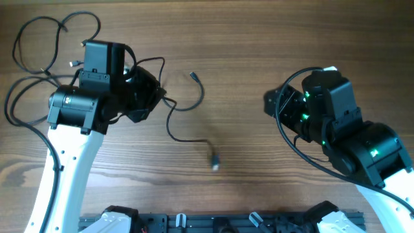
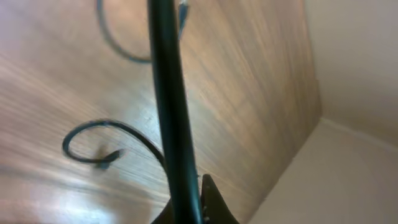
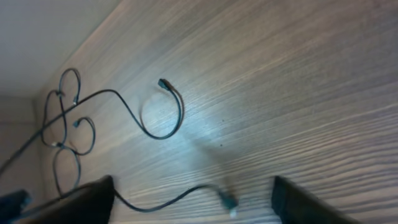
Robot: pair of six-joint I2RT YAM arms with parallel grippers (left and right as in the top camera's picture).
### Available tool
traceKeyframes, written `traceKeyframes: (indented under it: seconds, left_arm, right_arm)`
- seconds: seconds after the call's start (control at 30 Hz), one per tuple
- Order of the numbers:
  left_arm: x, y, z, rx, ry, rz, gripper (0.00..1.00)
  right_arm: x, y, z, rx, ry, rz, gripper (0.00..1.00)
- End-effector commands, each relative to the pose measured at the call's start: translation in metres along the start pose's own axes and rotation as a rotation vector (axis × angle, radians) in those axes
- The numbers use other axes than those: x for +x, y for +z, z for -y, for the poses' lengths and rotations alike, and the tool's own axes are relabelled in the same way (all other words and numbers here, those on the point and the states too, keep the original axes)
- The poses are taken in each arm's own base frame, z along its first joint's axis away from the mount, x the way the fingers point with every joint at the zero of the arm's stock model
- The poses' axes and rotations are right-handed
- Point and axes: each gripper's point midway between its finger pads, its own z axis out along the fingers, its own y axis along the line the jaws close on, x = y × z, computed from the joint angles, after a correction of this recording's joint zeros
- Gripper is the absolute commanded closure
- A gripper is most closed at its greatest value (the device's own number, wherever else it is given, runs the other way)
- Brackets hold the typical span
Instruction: Untangle cables
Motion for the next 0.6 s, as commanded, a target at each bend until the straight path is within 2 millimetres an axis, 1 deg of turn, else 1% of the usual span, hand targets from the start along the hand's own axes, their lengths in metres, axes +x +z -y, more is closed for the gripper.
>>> traceKeyframes:
  seconds: [0.0,0.03,0.1,0.17,0.23,0.3,0.4,0.47,0.57]
  left_arm:
    - [0.040,-0.011,0.038,0.186,0.393,-0.115,0.96]
    - [0.054,-0.014,0.048,0.232,0.464,-0.137,0.96]
    - [0.075,-0.022,0.062,0.293,0.584,-0.147,0.96]
    - [0.105,-0.035,0.081,0.386,0.778,-0.153,0.96]
    - [0.121,-0.042,0.089,0.431,0.884,-0.138,0.96]
    - [0.131,-0.047,0.088,0.441,0.961,-0.129,0.96]
    - [0.145,-0.046,0.079,0.434,1.063,-0.160,0.96]
    - [0.154,-0.045,0.072,0.430,1.157,-0.180,0.96]
    - [0.162,-0.045,0.070,0.450,1.291,-0.180,0.96]
  right_arm:
    - [-0.002,-0.003,-0.001,-0.013,-0.021,0.014,0.00]
    - [-0.004,-0.003,-0.003,-0.020,-0.029,0.019,0.00]
    - [-0.005,-0.003,-0.005,-0.028,-0.029,0.025,0.00]
    - [-0.006,-0.003,-0.007,-0.036,-0.029,0.031,0.00]
    - [-0.009,-0.003,-0.008,-0.038,-0.012,0.045,0.00]
    - [-0.017,-0.003,-0.003,-0.012,0.076,0.086,0.00]
    - [-0.025,-0.004,0.001,-0.005,0.202,0.118,0.00]
    - [-0.027,-0.004,-0.003,-0.034,0.256,0.110,0.00]
    - [-0.028,-0.004,-0.013,-0.090,0.247,0.078,0.00]
